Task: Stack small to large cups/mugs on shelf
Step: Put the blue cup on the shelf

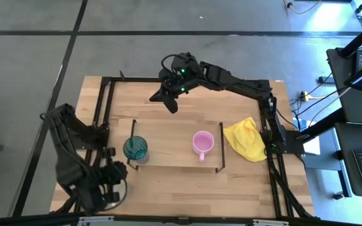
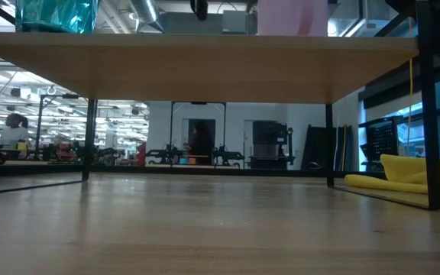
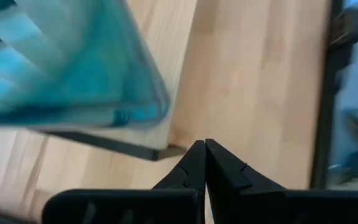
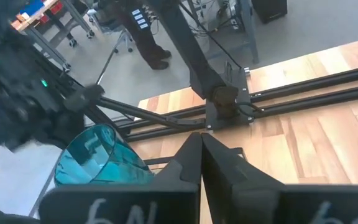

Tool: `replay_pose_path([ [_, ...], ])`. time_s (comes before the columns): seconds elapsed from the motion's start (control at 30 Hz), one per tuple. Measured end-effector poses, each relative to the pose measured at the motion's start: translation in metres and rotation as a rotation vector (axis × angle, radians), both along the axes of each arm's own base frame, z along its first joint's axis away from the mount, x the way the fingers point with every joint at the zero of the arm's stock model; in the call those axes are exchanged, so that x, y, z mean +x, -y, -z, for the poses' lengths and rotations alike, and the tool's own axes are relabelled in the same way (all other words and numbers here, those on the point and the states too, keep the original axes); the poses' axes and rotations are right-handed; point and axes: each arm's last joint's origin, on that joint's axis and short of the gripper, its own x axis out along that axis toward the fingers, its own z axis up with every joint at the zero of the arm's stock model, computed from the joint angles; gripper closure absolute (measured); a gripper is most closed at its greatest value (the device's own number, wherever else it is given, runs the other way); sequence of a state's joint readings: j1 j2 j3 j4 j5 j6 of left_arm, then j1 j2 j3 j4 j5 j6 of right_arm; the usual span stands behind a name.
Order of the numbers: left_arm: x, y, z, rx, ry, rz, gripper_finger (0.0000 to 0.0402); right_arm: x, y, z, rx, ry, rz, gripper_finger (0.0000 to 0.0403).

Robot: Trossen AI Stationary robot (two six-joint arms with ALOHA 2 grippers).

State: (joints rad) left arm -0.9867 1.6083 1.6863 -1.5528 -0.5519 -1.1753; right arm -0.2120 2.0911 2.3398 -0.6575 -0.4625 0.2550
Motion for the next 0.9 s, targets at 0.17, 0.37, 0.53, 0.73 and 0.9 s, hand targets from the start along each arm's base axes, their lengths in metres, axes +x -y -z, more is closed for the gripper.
replay_pose_path([
  [0.17,0.002,0.008,0.028,0.028,-0.027,-0.089,0.0400,-0.001,0.005,0.000,0.020,-0.006,0.019,0.0393],
  [0.37,0.005,0.013,0.039,0.018,0.171,-0.185,0.0400,-0.003,0.014,0.000,0.033,-0.009,0.042,0.0393],
  [0.53,0.007,0.011,0.049,0.023,0.187,-0.225,0.0401,-0.007,0.027,-0.002,0.049,-0.006,0.071,0.0393],
  [0.73,0.009,0.008,0.059,0.052,0.265,-0.263,0.0401,-0.011,0.033,-0.004,0.059,-0.003,0.069,0.0393],
  [0.9,0.010,0.007,0.060,0.074,0.324,-0.276,0.0401,-0.012,0.033,-0.003,0.062,-0.017,0.071,0.0393],
])
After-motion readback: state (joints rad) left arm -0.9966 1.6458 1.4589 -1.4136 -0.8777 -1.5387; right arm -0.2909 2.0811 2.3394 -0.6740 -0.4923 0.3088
